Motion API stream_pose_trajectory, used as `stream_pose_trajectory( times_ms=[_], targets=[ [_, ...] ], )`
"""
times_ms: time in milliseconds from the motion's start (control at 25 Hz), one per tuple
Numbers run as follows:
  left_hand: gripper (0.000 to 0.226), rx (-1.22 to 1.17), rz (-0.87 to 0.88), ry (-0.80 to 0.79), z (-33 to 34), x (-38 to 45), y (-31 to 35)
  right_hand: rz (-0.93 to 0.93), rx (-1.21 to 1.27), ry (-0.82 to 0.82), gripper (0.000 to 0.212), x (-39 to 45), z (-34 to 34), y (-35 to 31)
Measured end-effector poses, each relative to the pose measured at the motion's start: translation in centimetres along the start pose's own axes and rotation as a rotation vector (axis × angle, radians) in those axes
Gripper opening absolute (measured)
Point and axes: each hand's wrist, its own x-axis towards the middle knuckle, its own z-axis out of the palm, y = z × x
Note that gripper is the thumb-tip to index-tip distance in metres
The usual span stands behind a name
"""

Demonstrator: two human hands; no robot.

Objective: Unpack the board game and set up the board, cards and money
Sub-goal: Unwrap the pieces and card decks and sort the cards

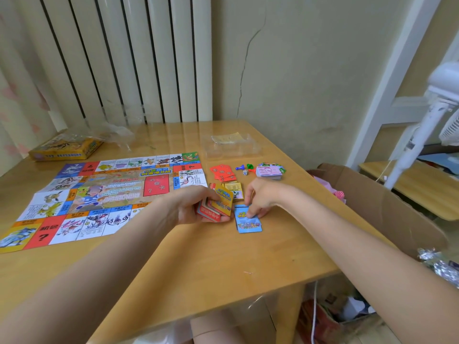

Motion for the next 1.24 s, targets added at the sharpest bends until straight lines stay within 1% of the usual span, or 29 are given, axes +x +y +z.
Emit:
stream_pose_trajectory(
  times_ms=[80, 160, 200, 240, 280, 320, 360, 400, 480, 600, 680, 760, 880, 960, 1000, 1040, 1120, 1160, 1240],
  targets=[
    [0.025, 0.022, 0.021, -0.025, 0.3, -0.1, -0.1, 0.003, -0.048, -0.009, 0.027, 0.1, -0.4, 0.0],
    [0.017, -0.021, 0.079, 0.006, 0.2, 0.1, 0.2, -0.016, -0.058, 0.043, 0.021, 0.4, -1.2, -0.2],
    [0.015, -0.053, 0.116, 0.033, 0.0, 0.3, 0.4, -0.035, 0.016, 0.101, 0.016, 0.6, -1.6, -0.4],
    [0.012, -0.085, 0.152, 0.056, -0.3, 0.4, 0.6, -0.054, 0.156, 0.148, 0.016, 0.9, -2.0, -0.6],
    [0.008, -0.116, 0.184, 0.069, -0.4, 0.6, 0.8, -0.060, 0.327, 0.157, 0.022, 1.1, -2.2, -0.9],
    [0.006, -0.144, 0.208, 0.074, -0.4, 0.7, 1.0, -0.063, 0.469, 0.132, 0.027, 1.3, -2.2, -1.2],
    [0.006, -0.161, 0.223, 0.068, -0.4, 0.8, 1.1, -0.081, 0.549, 0.105, 0.027, 1.5, -1.9, -1.4],
    [0.006, -0.173, 0.236, 0.056, -0.3, 0.9, 1.2, -0.103, 0.589, 0.102, 0.023, 1.7, -1.6, -1.5],
    [0.008, -0.202, 0.260, 0.038, -0.6, 1.1, 1.4, -0.117, 0.642, 0.153, 0.018, 2.5, -1.0, -1.5],
    [0.023, -0.231, 0.268, 0.105, -1.8, 1.9, 1.8, -0.051, 0.726, 0.248, 0.020, 3.8, -1.7, -0.9],
    [0.020, -0.248, 0.266, 0.158, -2.7, 2.3, 2.1, 0.005, 0.675, 0.233, 0.017, 4.4, -2.1, -0.4],
    [0.016, -0.243, 0.263, 0.167, -3.3, 2.5, 2.2, 0.043, 0.474, 0.172, 0.008, 4.8, -1.7, 0.0],
    [0.023, -0.200, 0.267, 0.166, -3.2, 3.0, 1.9, 0.063, 0.072, 0.164, 0.021, 5.3, -1.0, 0.4],
    [0.019, -0.181, 0.273, 0.176, -2.9, 3.2, 1.9, 0.089, -0.095, 0.233, 0.031, 5.3, -1.0, 0.1],
    [0.018, -0.185, 0.273, 0.181, -2.7, 3.3, 2.0, 0.066, -0.065, 0.284, 0.035, 5.2, -1.2, -0.1],
    [0.018, -0.191, 0.276, 0.178, -2.5, 3.4, 2.1, 0.015, 0.079, 0.305, 0.036, 5.2, -1.4, -0.3],
    [0.018, -0.178, 0.293, 0.146, -2.0, 3.3, 2.3, -0.100, 0.483, 0.232, 0.032, 5.1, -1.6, -1.2],
    [0.017, -0.162, 0.300, 0.117, -1.8, 3.1, 2.5, -0.137, 0.559, 0.193, 0.030, 5.0, -1.5, -1.5],
    [0.013, -0.171, 0.307, 0.037, -1.4, 2.8, 2.9, -0.176, 0.524, 0.217, 0.022, 5.2, -1.2, -1.8]
  ],
)
